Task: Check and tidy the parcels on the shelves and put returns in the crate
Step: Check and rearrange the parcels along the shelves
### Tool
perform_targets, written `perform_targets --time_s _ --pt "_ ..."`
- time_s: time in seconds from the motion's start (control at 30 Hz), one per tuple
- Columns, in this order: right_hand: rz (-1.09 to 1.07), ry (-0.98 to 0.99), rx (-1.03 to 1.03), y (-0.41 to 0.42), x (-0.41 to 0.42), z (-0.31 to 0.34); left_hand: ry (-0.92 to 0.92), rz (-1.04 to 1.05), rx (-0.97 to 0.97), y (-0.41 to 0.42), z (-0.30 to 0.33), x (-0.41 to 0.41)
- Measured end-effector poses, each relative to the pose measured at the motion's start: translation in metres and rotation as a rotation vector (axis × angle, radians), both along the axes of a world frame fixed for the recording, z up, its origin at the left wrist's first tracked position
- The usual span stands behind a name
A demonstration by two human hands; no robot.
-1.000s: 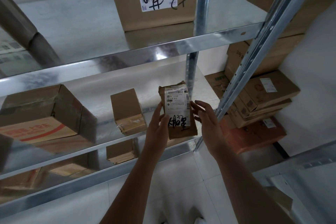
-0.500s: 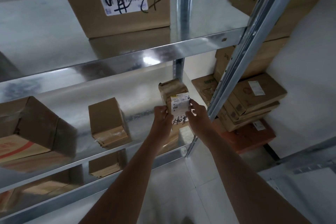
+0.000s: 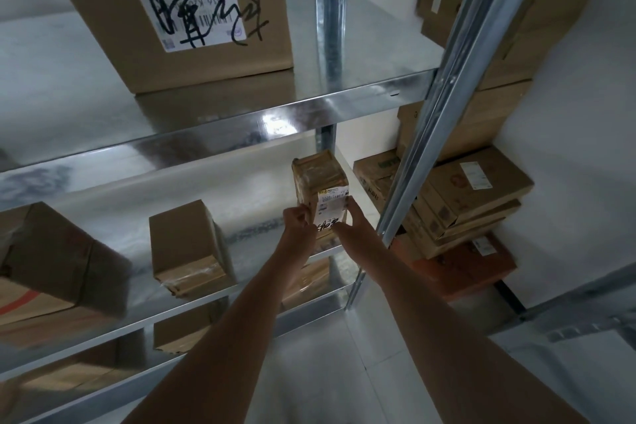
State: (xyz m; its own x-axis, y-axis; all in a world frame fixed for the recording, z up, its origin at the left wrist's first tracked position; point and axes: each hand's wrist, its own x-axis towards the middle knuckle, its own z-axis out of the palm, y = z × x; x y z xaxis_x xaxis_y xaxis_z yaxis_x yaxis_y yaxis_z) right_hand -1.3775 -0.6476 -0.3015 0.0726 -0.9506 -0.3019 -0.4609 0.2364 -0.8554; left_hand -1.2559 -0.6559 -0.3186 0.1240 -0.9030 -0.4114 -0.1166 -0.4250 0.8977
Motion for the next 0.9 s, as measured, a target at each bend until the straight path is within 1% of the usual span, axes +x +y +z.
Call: perform_targets --time_s 0.07,0.13,0.2,0.23,0.3,0.33,0.4,0.47,0.5,0.6,0.67,0.77,0.83,0.9 --pt "-0.031 0.043 0.053 0.001 -0.002 0.000 -0.042 -0.040 -0.028 0.008 0.010 0.003" --pt "-0.166 0.062 0.099 0.006 -0.007 -0.001 -0.079 -0.052 -0.096 0.026 0.014 0.016" --pt "-0.324 0.020 0.090 0.023 -0.008 -0.007 -0.201 0.006 -0.266 0.054 0.008 0.041" --pt "-0.355 -0.010 0.060 0.034 -0.003 -0.010 -0.287 0.065 -0.379 0.070 0.003 0.058" --pt "-0.295 -0.021 -0.008 0.053 0.017 -0.026 -0.471 0.264 -0.564 0.096 -0.008 0.093" --pt "-0.246 -0.020 -0.025 0.060 0.031 -0.034 -0.554 0.384 -0.579 0.105 -0.014 0.111" --pt "-0.148 -0.033 -0.049 0.071 0.063 -0.044 -0.639 0.547 -0.469 0.116 -0.027 0.150" --pt "-0.072 0.003 -0.118 0.075 0.095 -0.046 -0.585 0.551 -0.329 0.122 -0.036 0.185" --pt "-0.034 0.026 -0.135 0.073 0.109 -0.048 -0.525 0.527 -0.270 0.124 -0.043 0.200" --pt "0.153 0.037 -0.038 0.066 0.146 -0.049 -0.292 0.410 -0.189 0.126 -0.045 0.222" --pt "0.260 0.013 0.033 0.060 0.168 -0.051 -0.205 0.323 -0.073 0.120 -0.036 0.226" --pt "0.271 -0.078 0.143 0.053 0.195 -0.050 -0.158 0.284 0.027 0.113 -0.039 0.239" --pt "0.251 -0.185 0.179 0.054 0.205 -0.049 -0.159 0.240 0.021 0.114 -0.041 0.246" --pt "0.234 -0.251 0.185 0.055 0.209 -0.052 -0.127 0.201 -0.007 0.120 -0.040 0.249"
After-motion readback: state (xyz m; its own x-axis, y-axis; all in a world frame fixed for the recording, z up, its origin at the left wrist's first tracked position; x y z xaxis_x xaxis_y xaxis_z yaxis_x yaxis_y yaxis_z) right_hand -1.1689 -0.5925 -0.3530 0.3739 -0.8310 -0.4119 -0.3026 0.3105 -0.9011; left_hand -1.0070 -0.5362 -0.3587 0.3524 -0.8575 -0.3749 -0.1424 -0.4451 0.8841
